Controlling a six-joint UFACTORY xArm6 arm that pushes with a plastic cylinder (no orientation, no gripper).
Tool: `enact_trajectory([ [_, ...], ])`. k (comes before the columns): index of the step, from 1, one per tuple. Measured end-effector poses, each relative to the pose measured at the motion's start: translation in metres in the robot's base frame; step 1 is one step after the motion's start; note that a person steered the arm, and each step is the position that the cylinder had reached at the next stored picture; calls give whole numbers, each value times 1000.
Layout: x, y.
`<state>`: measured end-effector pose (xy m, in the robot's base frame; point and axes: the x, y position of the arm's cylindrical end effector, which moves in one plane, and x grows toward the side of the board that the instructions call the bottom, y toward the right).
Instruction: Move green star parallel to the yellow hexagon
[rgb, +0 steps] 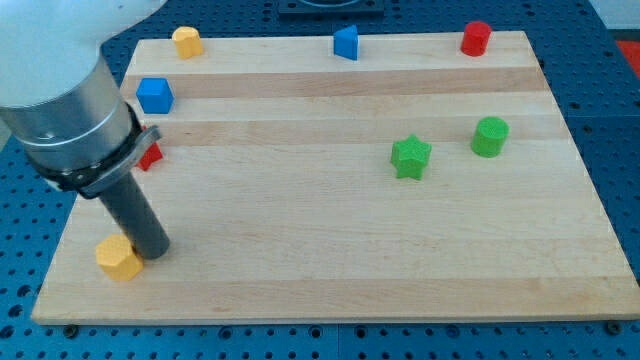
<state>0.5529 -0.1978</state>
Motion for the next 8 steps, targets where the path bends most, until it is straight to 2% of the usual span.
enact_trajectory([
  [1,0,-10],
  [4,-67,40],
  [6,-145,74],
  [8,-171,196],
])
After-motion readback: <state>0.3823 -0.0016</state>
